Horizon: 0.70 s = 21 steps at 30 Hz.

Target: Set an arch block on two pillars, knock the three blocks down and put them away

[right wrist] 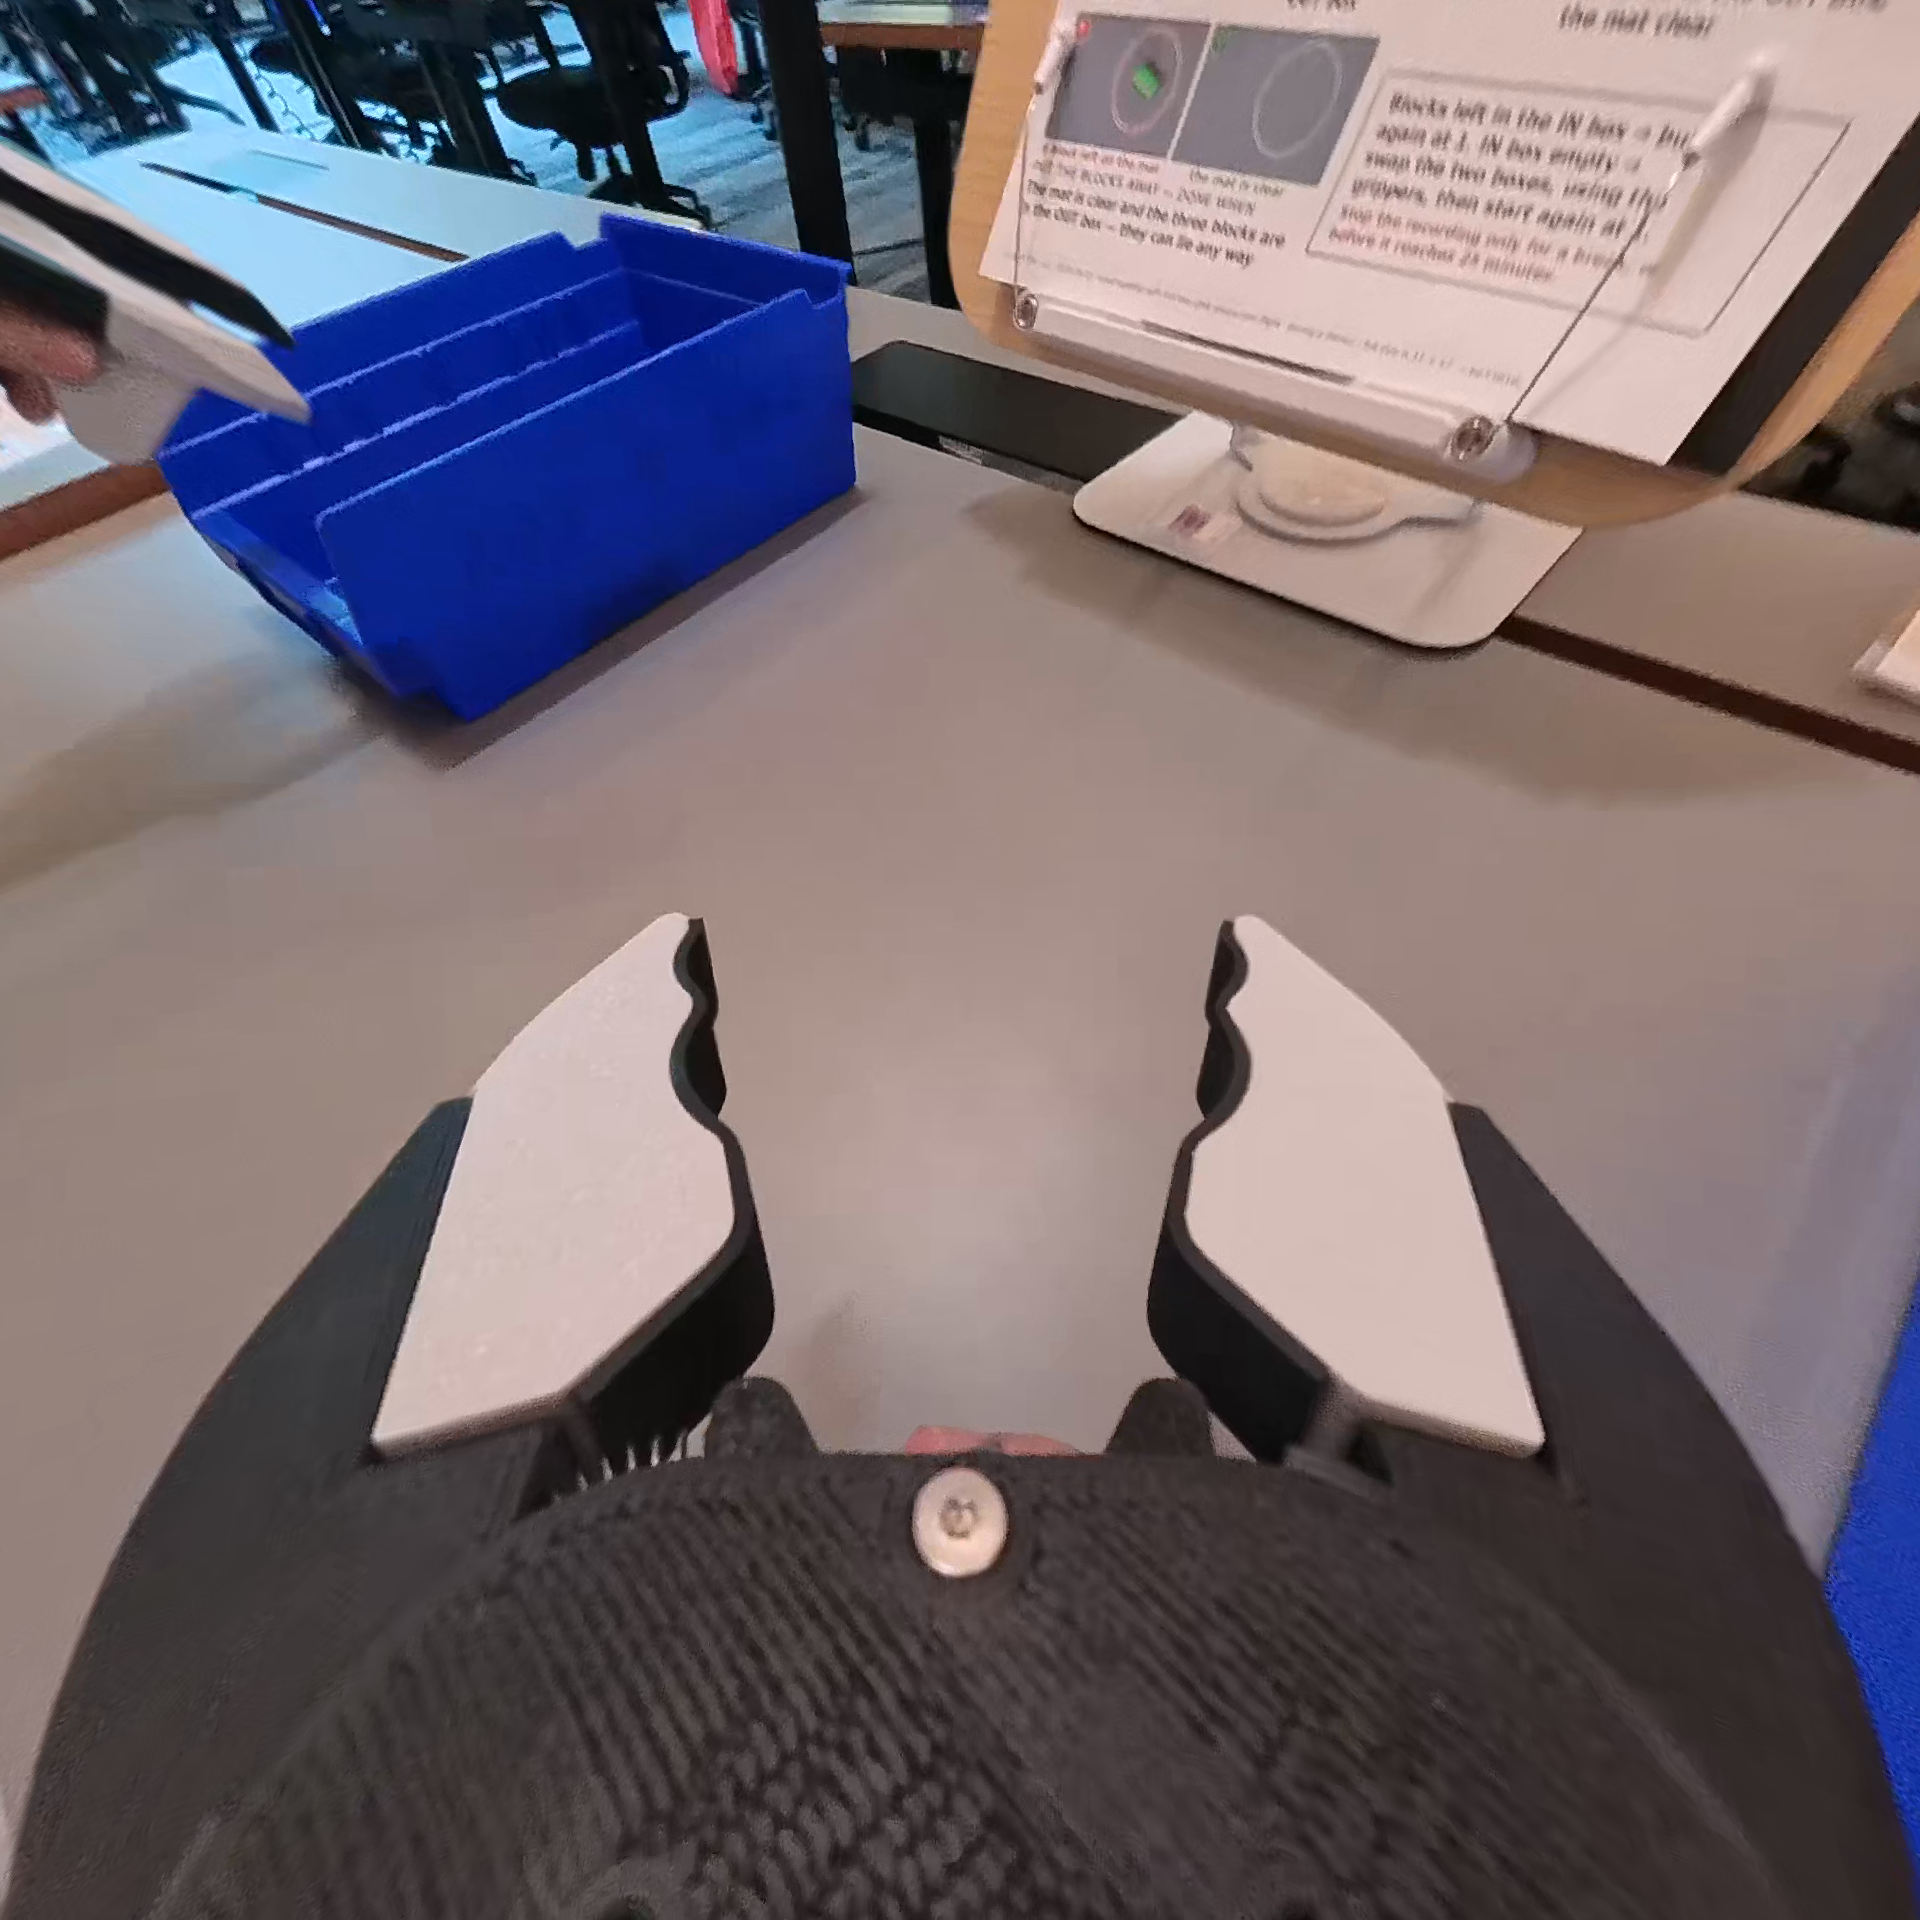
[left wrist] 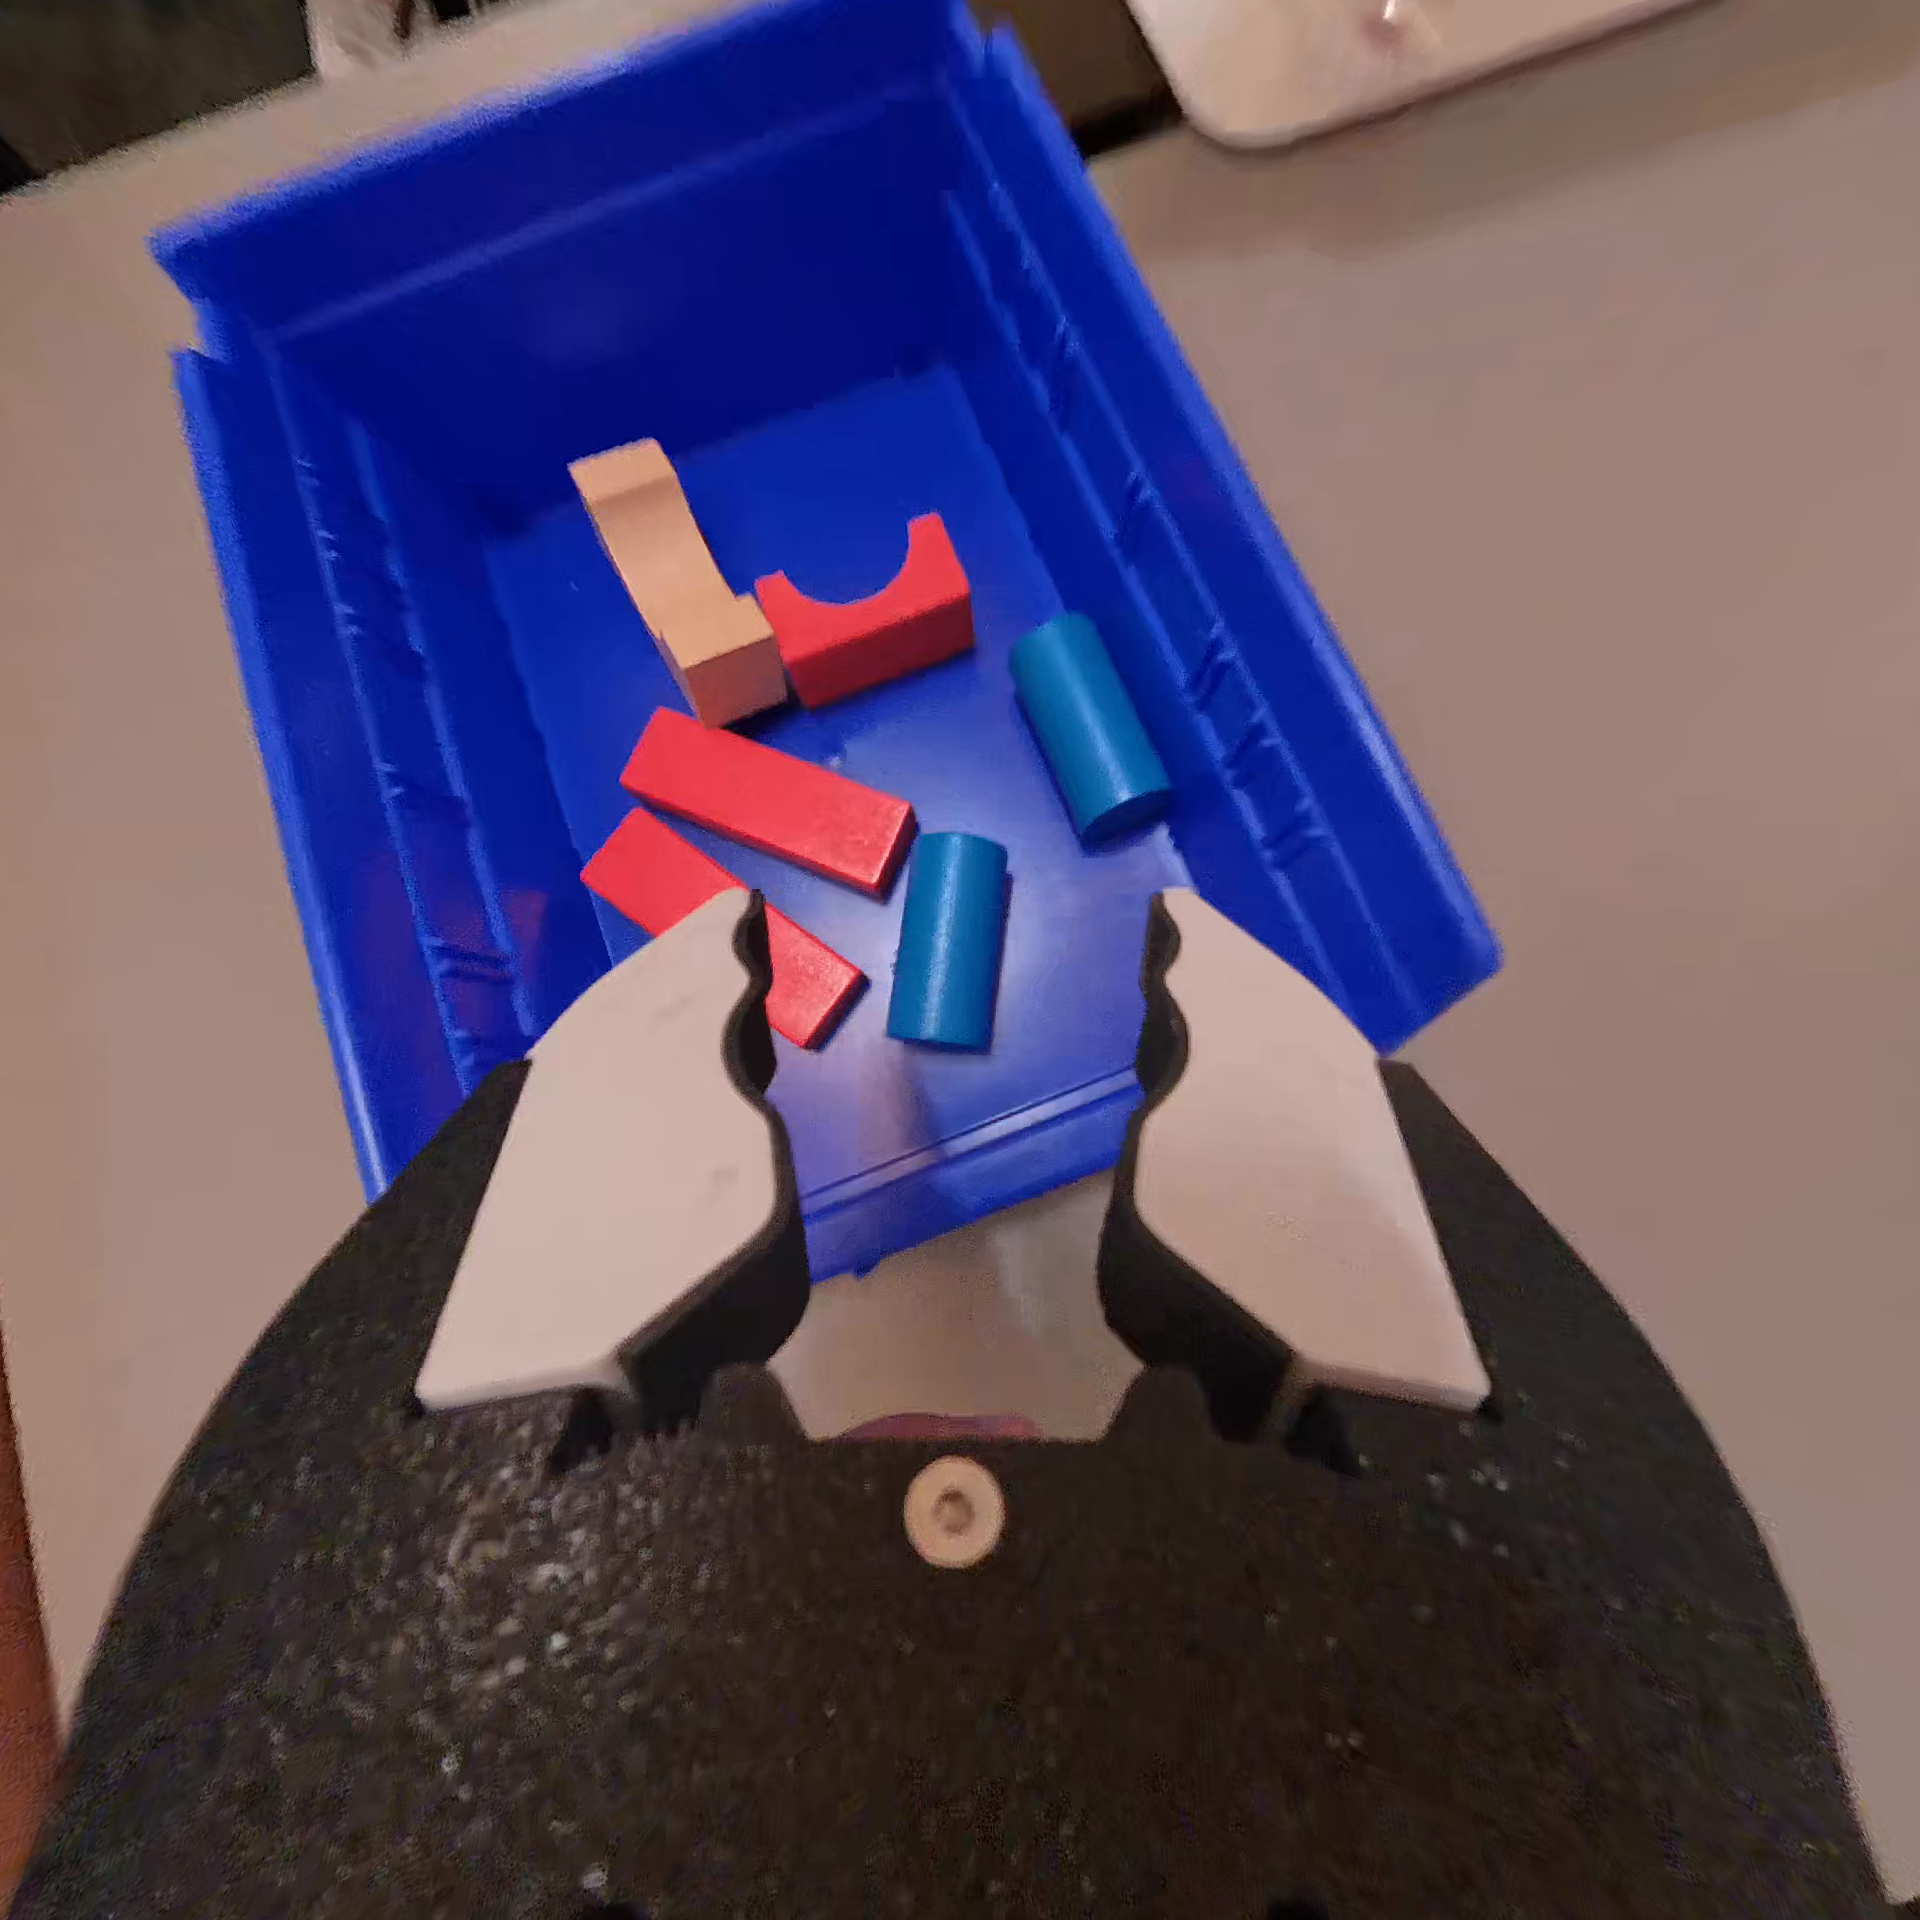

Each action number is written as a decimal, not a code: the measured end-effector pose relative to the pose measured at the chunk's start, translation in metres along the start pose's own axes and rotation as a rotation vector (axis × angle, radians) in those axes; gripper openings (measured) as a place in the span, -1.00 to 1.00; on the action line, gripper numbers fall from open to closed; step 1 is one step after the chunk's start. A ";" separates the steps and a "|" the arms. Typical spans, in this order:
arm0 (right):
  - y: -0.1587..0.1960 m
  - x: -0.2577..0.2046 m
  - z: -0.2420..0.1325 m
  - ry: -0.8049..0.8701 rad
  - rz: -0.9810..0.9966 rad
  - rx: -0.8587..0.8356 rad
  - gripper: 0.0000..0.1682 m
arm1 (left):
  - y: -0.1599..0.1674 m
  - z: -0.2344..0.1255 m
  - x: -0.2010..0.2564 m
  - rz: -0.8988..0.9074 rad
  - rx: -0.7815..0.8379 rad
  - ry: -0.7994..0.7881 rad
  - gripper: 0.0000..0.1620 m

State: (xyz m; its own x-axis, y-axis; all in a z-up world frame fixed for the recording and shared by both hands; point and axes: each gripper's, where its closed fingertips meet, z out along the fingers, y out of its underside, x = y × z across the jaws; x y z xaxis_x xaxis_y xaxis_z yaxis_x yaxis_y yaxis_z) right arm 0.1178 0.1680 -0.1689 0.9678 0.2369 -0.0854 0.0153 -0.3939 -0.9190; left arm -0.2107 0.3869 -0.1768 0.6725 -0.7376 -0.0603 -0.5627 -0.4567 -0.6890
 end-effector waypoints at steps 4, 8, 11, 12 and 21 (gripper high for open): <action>0.005 0.002 0.007 -0.010 0.049 -0.058 0.07 | 0.012 0.029 -0.009 0.070 -0.187 0.028 -0.23; 0.005 0.009 0.007 0.018 0.057 -0.092 0.06 | 0.026 0.049 -0.007 0.047 -0.347 0.086 -0.28; -0.003 0.009 0.009 0.004 0.092 -0.045 0.02 | 0.030 0.062 -0.006 0.042 -0.394 0.099 -0.31; -0.004 0.009 0.011 -0.005 0.098 -0.038 0.02 | 0.033 0.065 -0.007 0.042 -0.419 0.094 -0.33; 0.006 0.008 0.017 0.015 -0.054 -0.037 0.00 | 0.055 0.076 -0.012 0.148 -0.607 0.049 -0.50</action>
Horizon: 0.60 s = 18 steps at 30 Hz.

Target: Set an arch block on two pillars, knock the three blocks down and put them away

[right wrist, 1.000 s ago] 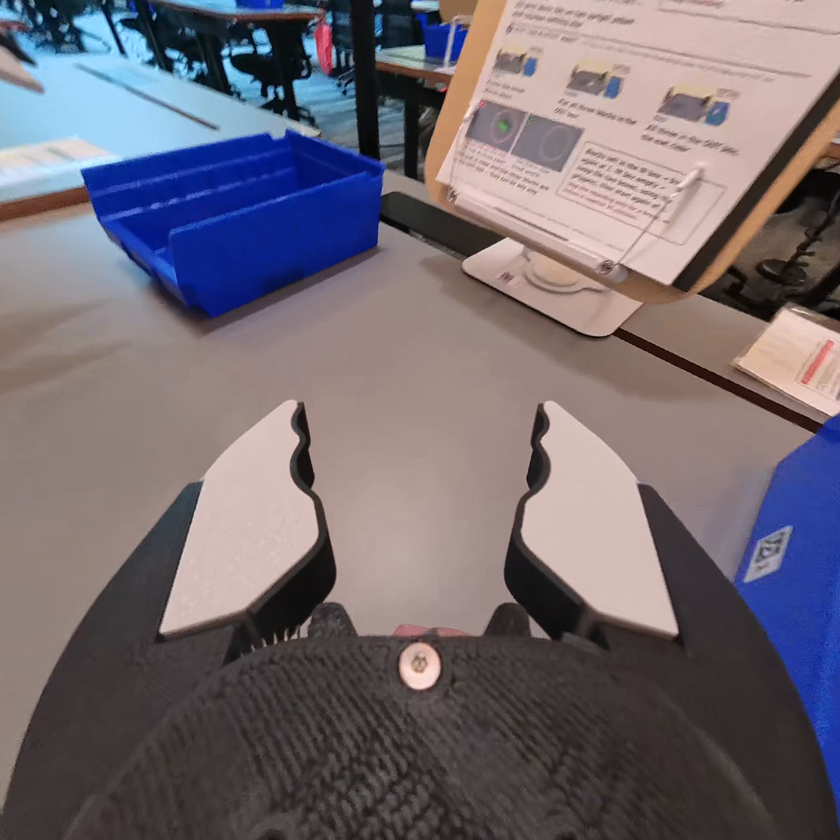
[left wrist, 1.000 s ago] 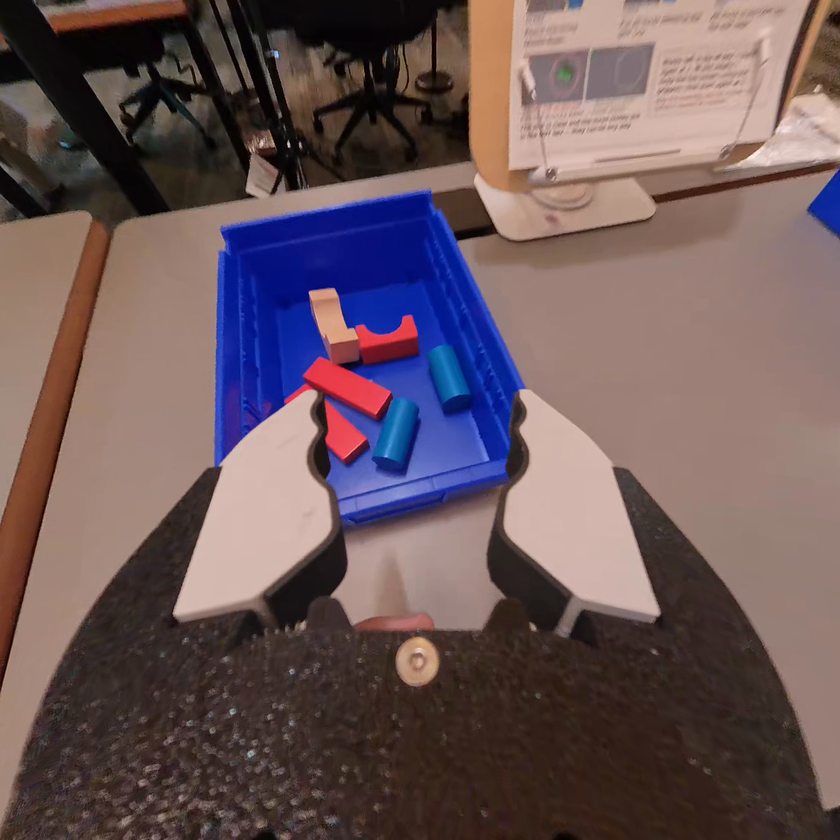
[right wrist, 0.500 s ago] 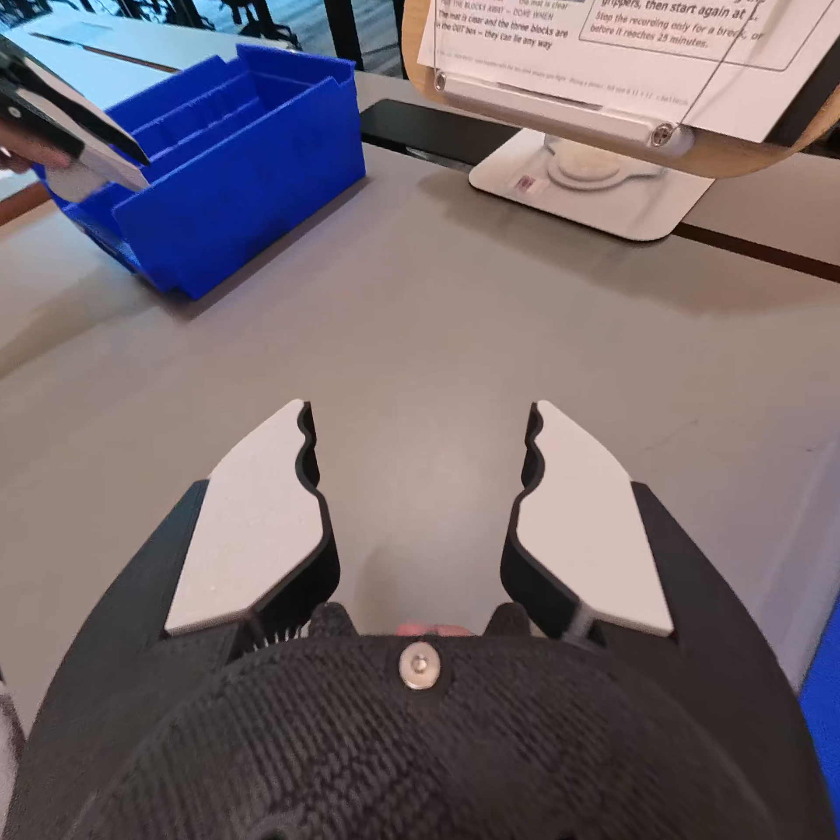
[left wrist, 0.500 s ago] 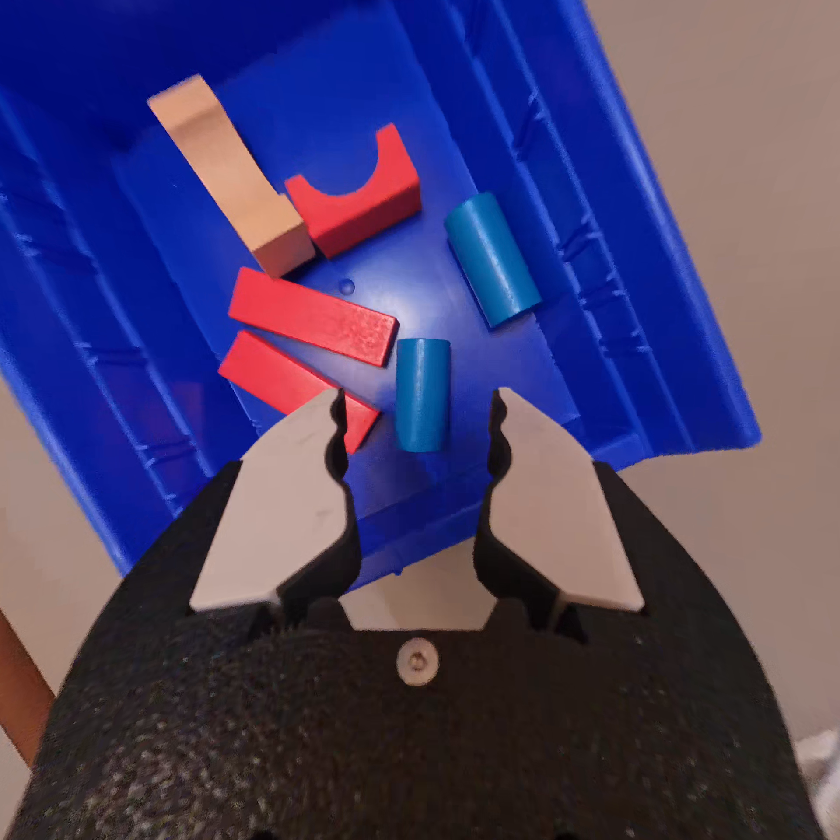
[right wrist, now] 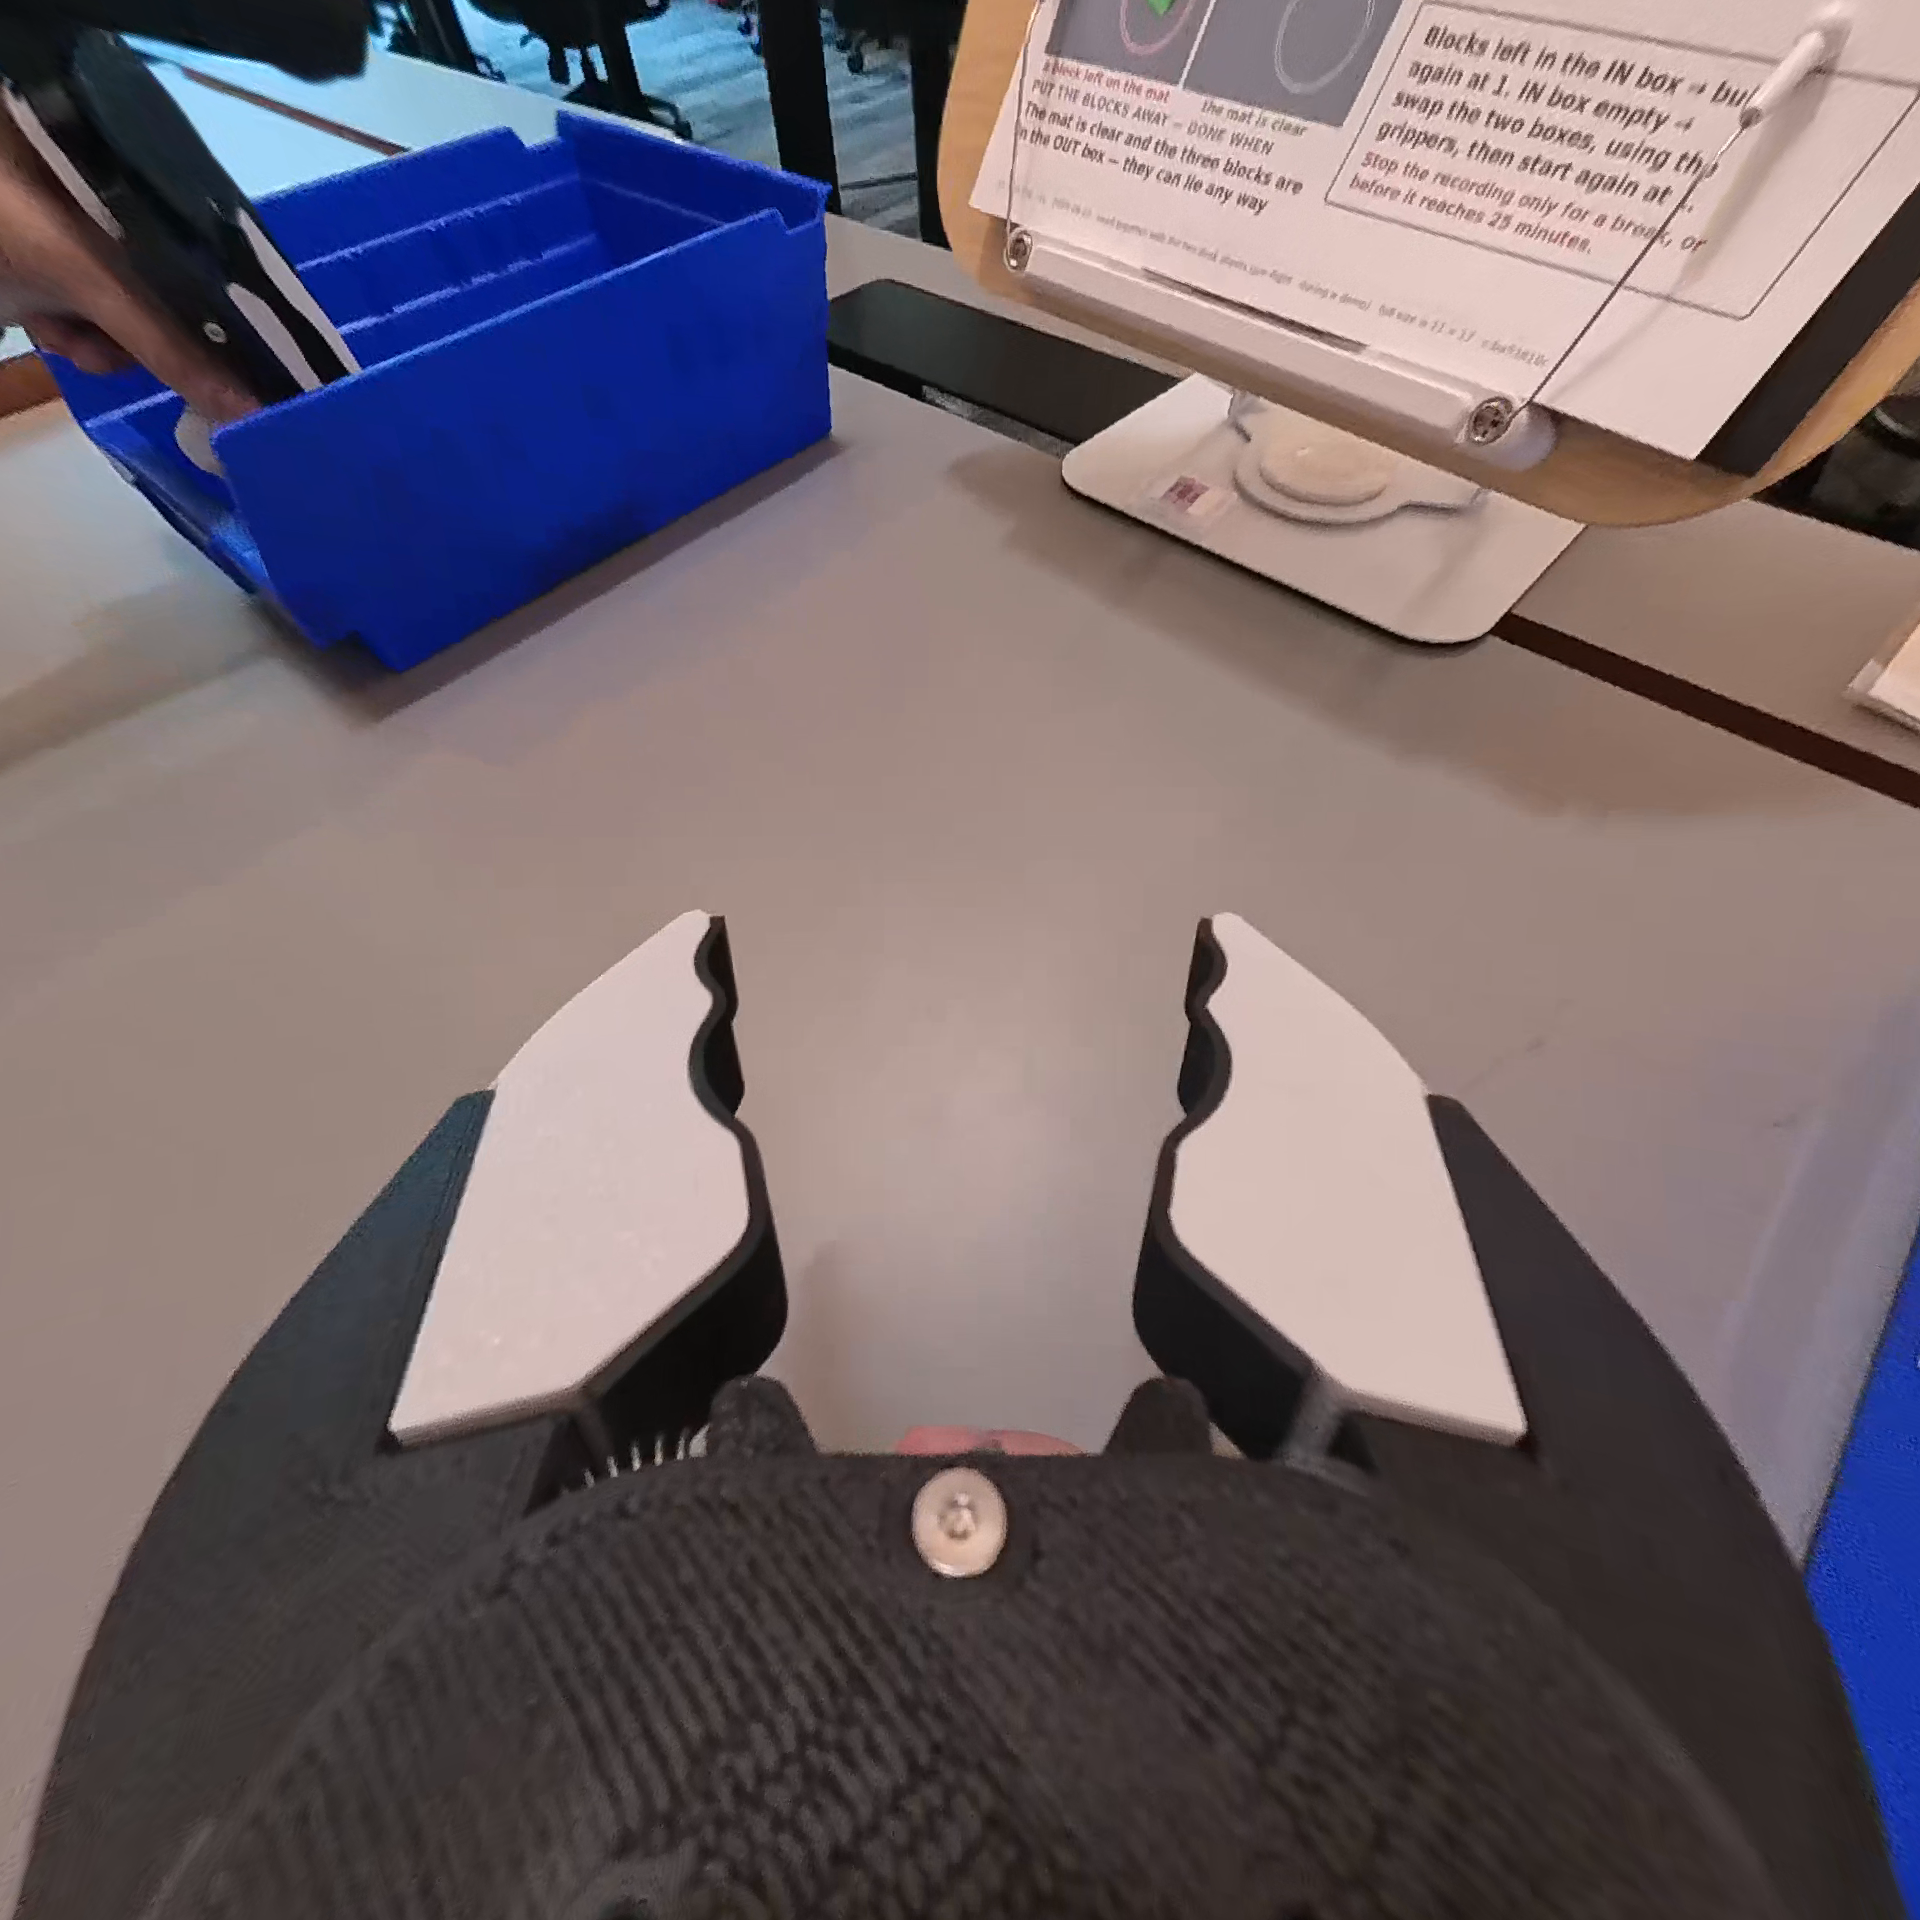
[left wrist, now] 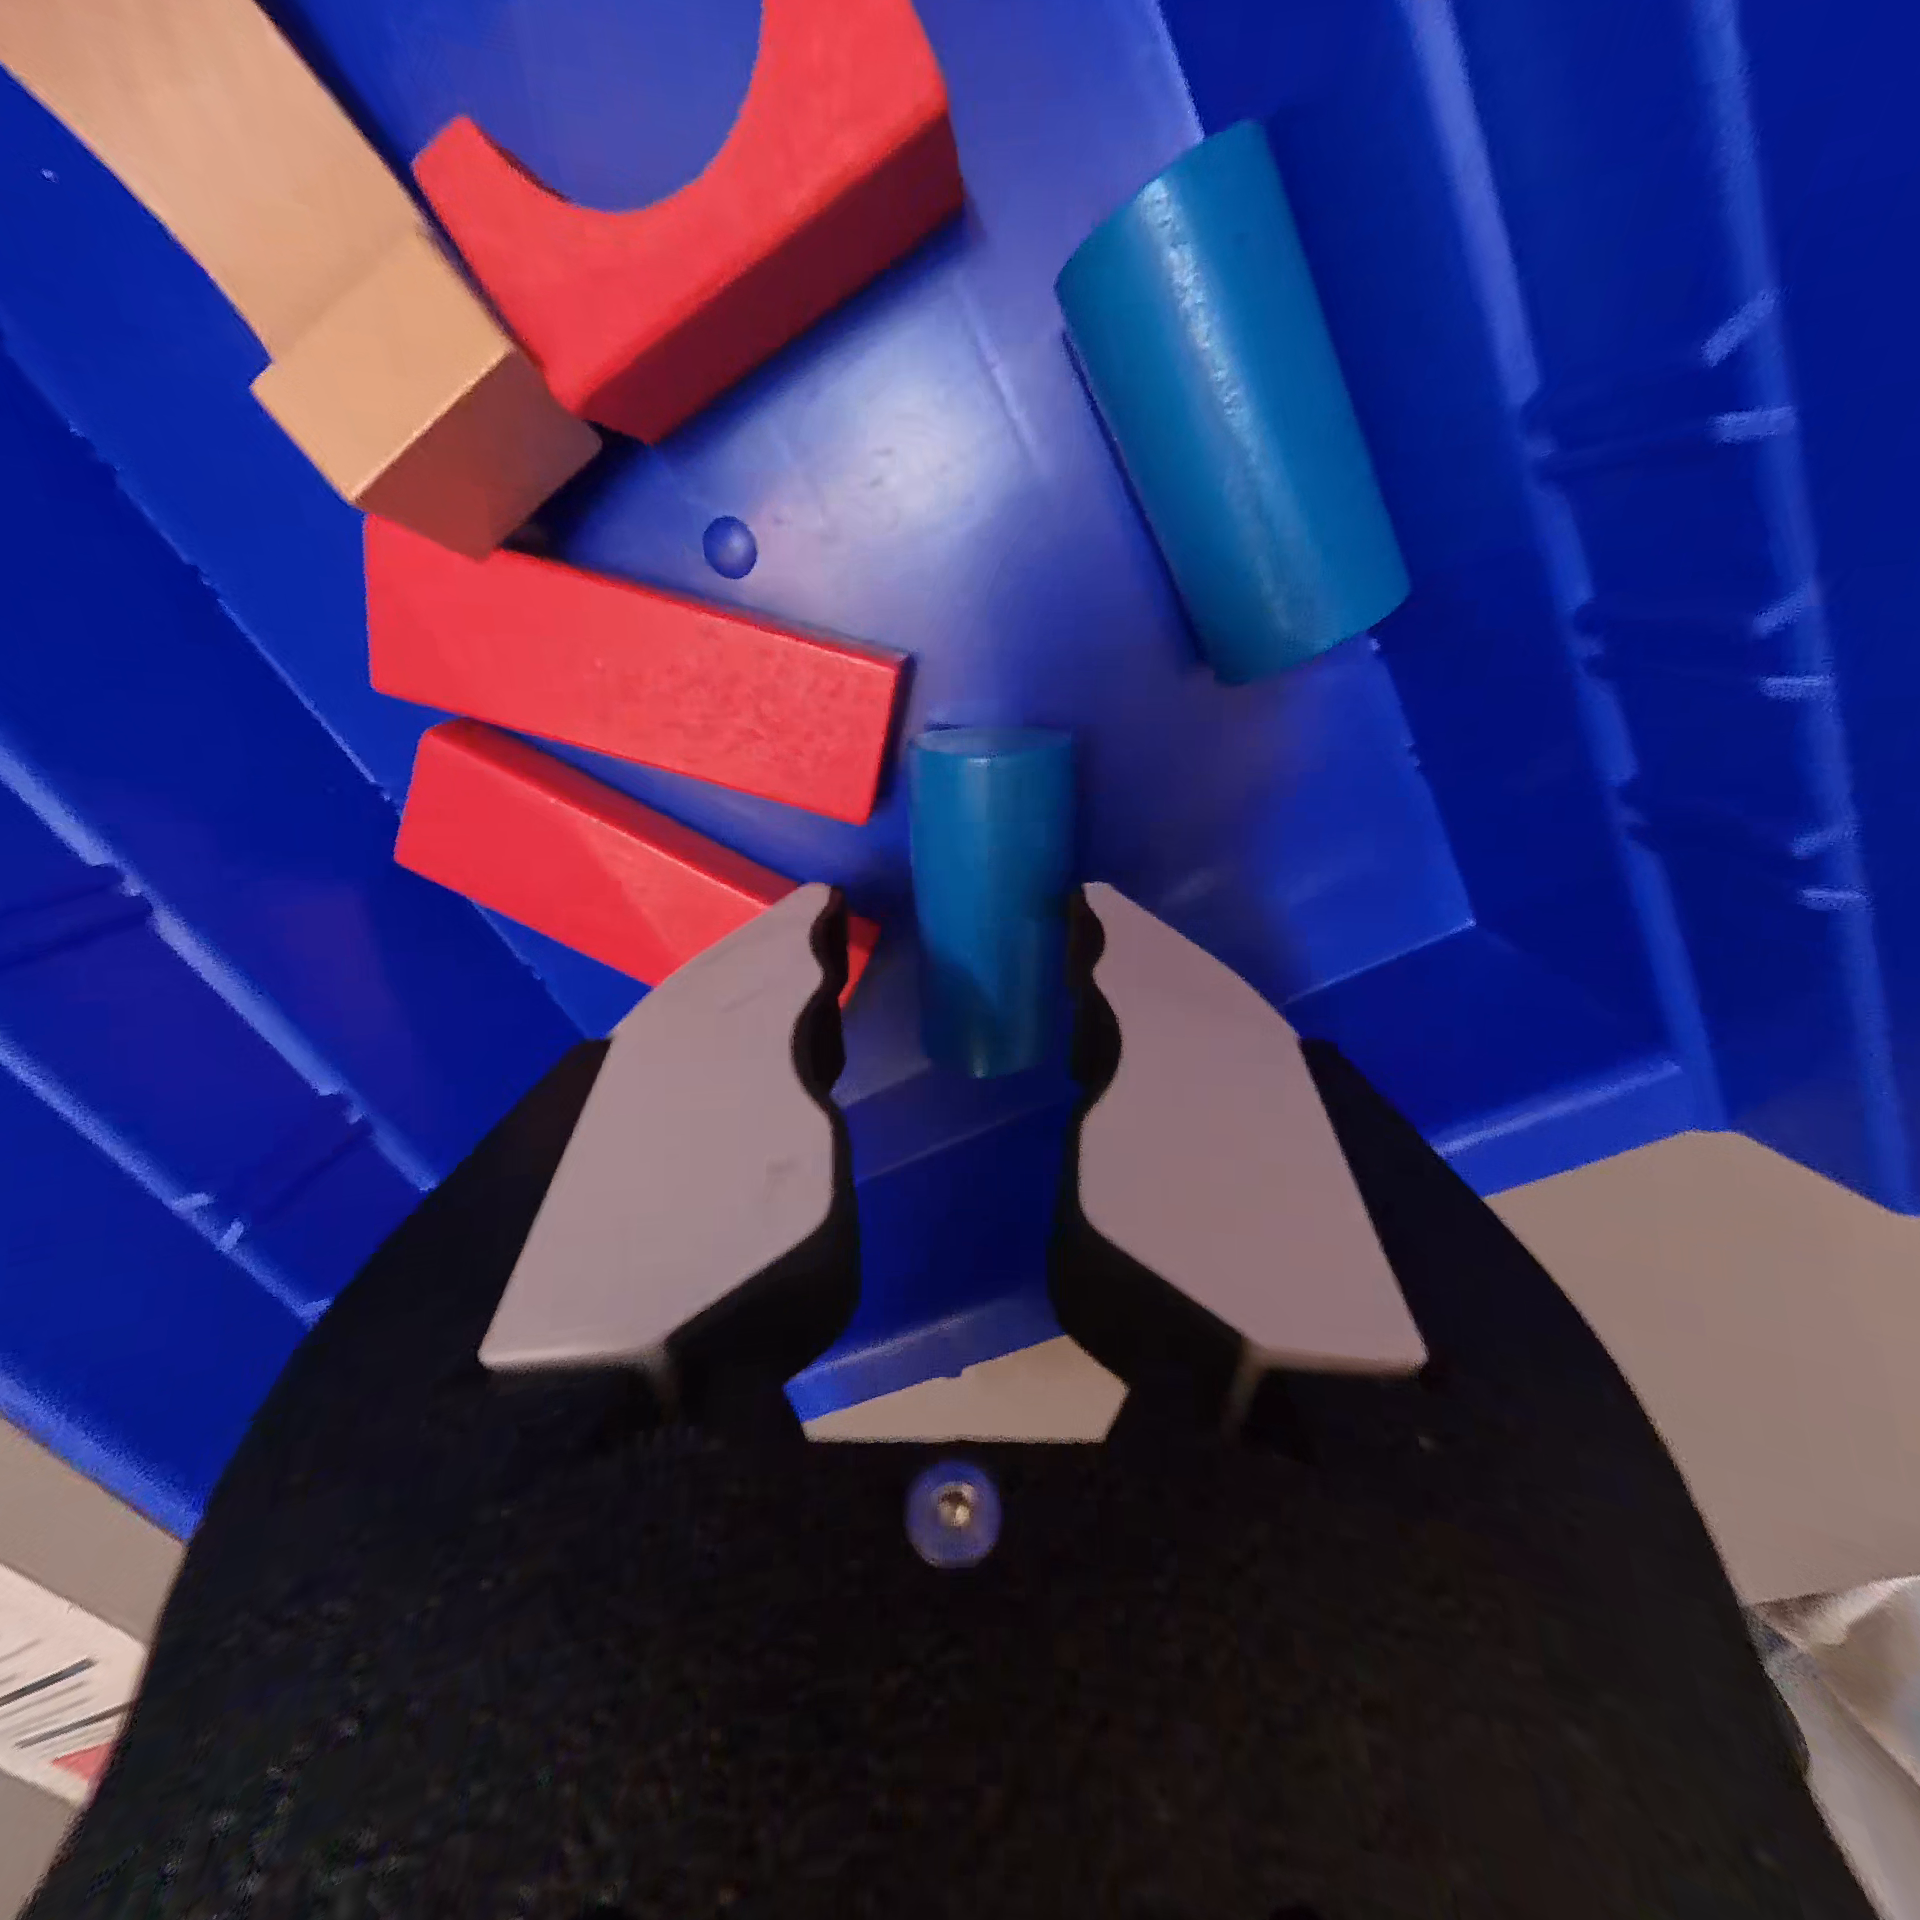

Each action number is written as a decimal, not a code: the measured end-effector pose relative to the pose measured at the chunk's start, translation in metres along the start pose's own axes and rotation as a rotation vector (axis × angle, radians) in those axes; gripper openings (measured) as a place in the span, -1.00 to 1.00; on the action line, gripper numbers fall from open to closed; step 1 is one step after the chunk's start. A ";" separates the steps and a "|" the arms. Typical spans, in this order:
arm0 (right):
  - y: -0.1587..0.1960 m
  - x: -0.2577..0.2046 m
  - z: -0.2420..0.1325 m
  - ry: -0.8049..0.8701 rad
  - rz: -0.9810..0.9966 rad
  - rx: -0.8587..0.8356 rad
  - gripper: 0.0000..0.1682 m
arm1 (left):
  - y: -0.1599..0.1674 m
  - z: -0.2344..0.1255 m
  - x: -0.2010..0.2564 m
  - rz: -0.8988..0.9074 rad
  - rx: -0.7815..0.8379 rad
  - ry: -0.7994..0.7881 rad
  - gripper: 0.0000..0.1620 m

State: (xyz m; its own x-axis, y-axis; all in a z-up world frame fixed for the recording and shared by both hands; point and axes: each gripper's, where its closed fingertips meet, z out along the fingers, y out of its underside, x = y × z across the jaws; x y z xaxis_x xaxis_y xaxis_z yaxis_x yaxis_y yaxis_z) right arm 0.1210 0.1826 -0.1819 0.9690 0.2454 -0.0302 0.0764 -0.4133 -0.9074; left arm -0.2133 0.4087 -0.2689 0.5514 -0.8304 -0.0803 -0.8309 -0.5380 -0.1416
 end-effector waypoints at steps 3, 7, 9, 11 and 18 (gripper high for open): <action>0.006 -0.004 -0.004 0.015 0.007 0.009 0.00 | -0.004 0.000 0.008 -0.005 0.005 0.037 -0.54; 0.015 -0.011 -0.008 0.025 0.035 0.021 0.00 | -0.011 0.005 0.010 0.023 -0.033 0.040 -0.54; 0.019 -0.014 -0.010 0.030 0.052 0.020 0.00 | -0.013 0.011 0.009 0.030 -0.077 0.043 -0.57; 0.022 -0.015 -0.012 0.032 0.039 0.014 0.00 | -0.014 0.017 0.007 0.018 -0.117 0.036 -0.61; 0.021 0.003 -0.022 0.088 0.033 0.022 -0.01 | -0.014 0.022 0.003 -0.001 -0.156 0.042 -0.59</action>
State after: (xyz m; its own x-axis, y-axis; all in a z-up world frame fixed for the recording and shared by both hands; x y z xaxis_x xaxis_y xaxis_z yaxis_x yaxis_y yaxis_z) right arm 0.1304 0.1555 -0.1919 0.9878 0.1539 -0.0244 0.0399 -0.4008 -0.9153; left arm -0.1978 0.4169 -0.2893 0.5517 -0.8331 -0.0388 -0.8334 -0.5525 0.0134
